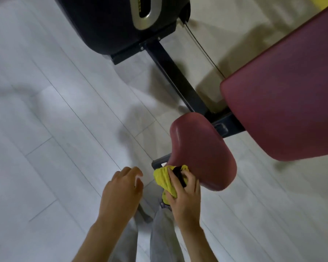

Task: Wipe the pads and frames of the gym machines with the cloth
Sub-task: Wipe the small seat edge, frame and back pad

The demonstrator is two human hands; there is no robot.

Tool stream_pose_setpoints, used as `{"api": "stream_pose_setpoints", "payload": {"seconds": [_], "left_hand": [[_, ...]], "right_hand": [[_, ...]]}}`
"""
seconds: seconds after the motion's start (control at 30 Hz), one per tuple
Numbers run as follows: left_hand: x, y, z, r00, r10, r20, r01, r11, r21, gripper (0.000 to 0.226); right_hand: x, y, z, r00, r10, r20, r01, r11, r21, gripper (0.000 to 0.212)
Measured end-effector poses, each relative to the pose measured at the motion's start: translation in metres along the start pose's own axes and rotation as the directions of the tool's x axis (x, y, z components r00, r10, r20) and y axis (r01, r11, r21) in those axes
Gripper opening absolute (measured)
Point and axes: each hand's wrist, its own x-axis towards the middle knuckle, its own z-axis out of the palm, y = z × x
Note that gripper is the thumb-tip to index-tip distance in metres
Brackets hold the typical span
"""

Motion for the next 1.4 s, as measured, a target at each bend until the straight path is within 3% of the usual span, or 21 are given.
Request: {"api": "stream_pose_setpoints", "payload": {"seconds": [0.1,0.23,0.3,0.43,0.53,0.6,0.8,0.9,1.0,1.17,1.27,1.4], "left_hand": [[0.007,-0.002,0.009,1.000,-0.028,-0.012,0.028,1.000,0.000,0.022],[0.018,0.005,0.014,0.999,-0.043,-0.019,0.042,0.999,-0.021,0.020],[0.027,0.013,0.016,0.999,-0.041,-0.034,0.040,0.999,-0.036,0.020],[0.047,0.030,0.021,0.998,-0.032,-0.057,0.029,0.998,-0.057,0.021],[0.060,0.042,0.026,0.998,-0.014,-0.067,0.010,0.998,-0.066,0.021],[0.069,0.048,0.028,0.997,-0.017,-0.071,0.011,0.997,-0.080,0.021],[0.079,0.066,0.026,0.997,-0.035,-0.067,0.027,0.992,-0.125,0.018],[0.084,0.071,0.026,0.996,-0.034,-0.078,0.024,0.992,-0.128,0.018],[0.091,0.071,0.032,0.995,-0.051,-0.080,0.041,0.992,-0.118,0.019],[0.099,0.069,0.037,0.996,-0.032,-0.078,0.025,0.996,-0.087,0.020],[0.097,0.071,0.033,0.997,-0.037,-0.071,0.031,0.996,-0.081,0.021],[0.096,0.078,0.029,0.998,-0.013,-0.057,0.009,0.998,-0.062,0.020]], "right_hand": [[0.021,0.018,0.003,0.994,-0.111,0.000,0.110,0.989,-0.097,0.072],[0.043,0.018,0.004,0.979,-0.199,-0.043,0.195,0.977,-0.090,0.045],[0.063,0.019,0.001,0.990,-0.123,-0.069,0.121,0.992,-0.041,0.041],[0.157,0.041,-0.001,0.952,0.239,-0.190,-0.226,0.970,0.089,0.037],[0.218,0.061,-0.001,0.942,0.274,-0.193,-0.229,0.946,0.229,0.031],[0.211,0.059,-0.004,0.969,0.213,-0.124,-0.175,0.949,0.263,0.033],[0.080,0.037,-0.014,0.999,-0.031,-0.028,0.039,0.938,0.345,0.043],[0.099,0.046,-0.012,0.994,-0.111,0.004,0.104,0.941,0.323,0.047],[0.177,0.057,-0.006,1.000,-0.017,-0.024,0.023,0.959,0.281,0.054],[0.258,0.062,-0.006,0.961,0.248,-0.121,-0.200,0.930,0.309,0.042],[0.208,0.047,-0.007,0.955,0.268,-0.126,-0.217,0.924,0.316,0.043],[0.118,0.049,-0.009,0.986,0.133,-0.101,-0.094,0.941,0.324,0.049]]}}
